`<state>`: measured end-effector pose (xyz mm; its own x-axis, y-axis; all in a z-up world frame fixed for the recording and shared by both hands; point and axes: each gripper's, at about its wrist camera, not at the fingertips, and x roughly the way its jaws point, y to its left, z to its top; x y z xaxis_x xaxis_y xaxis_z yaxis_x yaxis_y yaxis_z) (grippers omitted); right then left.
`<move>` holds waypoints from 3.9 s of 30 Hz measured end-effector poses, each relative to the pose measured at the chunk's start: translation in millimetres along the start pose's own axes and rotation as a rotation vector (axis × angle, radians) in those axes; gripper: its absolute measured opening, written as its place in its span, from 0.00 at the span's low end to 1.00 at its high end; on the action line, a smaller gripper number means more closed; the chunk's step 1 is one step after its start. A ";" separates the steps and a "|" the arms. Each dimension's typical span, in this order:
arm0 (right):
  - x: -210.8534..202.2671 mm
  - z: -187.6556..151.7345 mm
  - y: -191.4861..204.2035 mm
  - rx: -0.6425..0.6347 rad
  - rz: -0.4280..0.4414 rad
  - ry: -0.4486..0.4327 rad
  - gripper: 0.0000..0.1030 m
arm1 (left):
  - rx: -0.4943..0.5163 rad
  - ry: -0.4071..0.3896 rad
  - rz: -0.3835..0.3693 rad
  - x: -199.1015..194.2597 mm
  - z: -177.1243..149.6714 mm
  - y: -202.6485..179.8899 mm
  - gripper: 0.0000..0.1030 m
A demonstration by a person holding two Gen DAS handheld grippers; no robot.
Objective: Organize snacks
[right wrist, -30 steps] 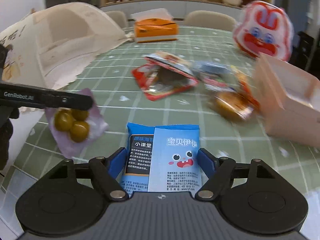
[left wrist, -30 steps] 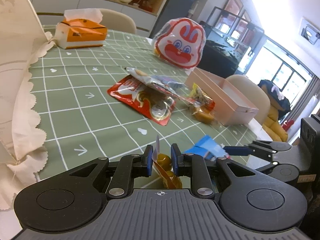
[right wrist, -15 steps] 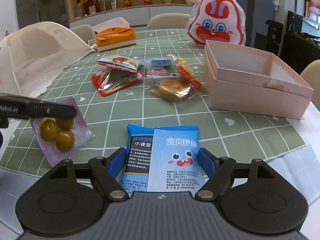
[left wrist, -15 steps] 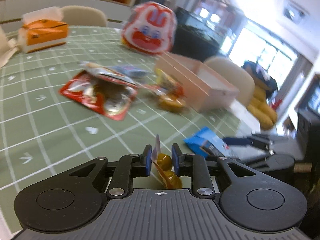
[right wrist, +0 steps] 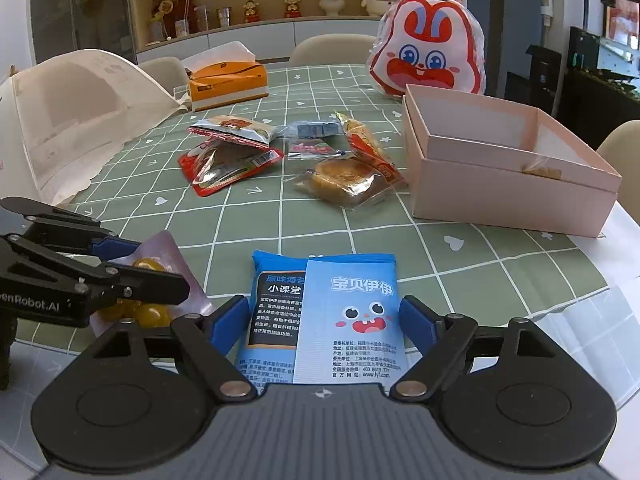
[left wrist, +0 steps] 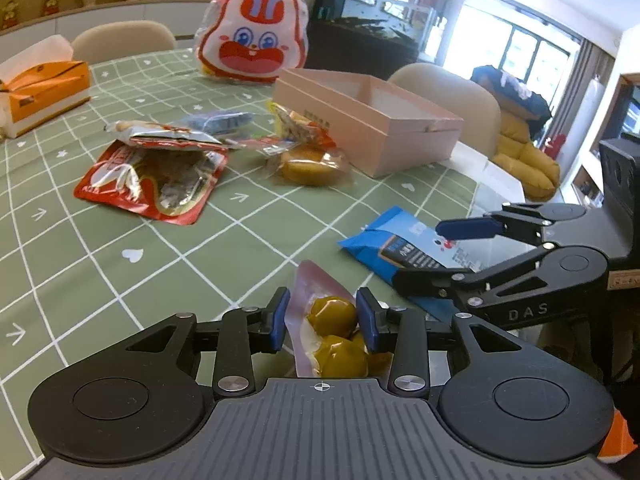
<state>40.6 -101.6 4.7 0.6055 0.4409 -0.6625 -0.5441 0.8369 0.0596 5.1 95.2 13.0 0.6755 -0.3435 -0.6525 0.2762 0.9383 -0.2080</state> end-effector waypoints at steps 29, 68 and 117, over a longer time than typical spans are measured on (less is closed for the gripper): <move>1.8 -3.7 4.3 -0.047 0.025 0.047 0.99 | 0.087 -0.022 0.029 -7.9 -13.5 -11.4 0.43; -87.7 63.4 -101.7 0.075 -0.322 -0.292 0.77 | 0.022 -0.286 -0.061 15.6 135.3 -55.7 0.42; 90.3 216.0 -92.3 0.062 -0.364 0.052 0.84 | -0.644 -0.283 0.147 12.6 75.2 185.7 0.37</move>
<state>270.9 -68.9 100.7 0.7221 0.0951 -0.6852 -0.2615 0.9546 -0.1430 116.3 262.1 20.9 0.8503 -0.1273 -0.5107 -0.2303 0.7824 -0.5785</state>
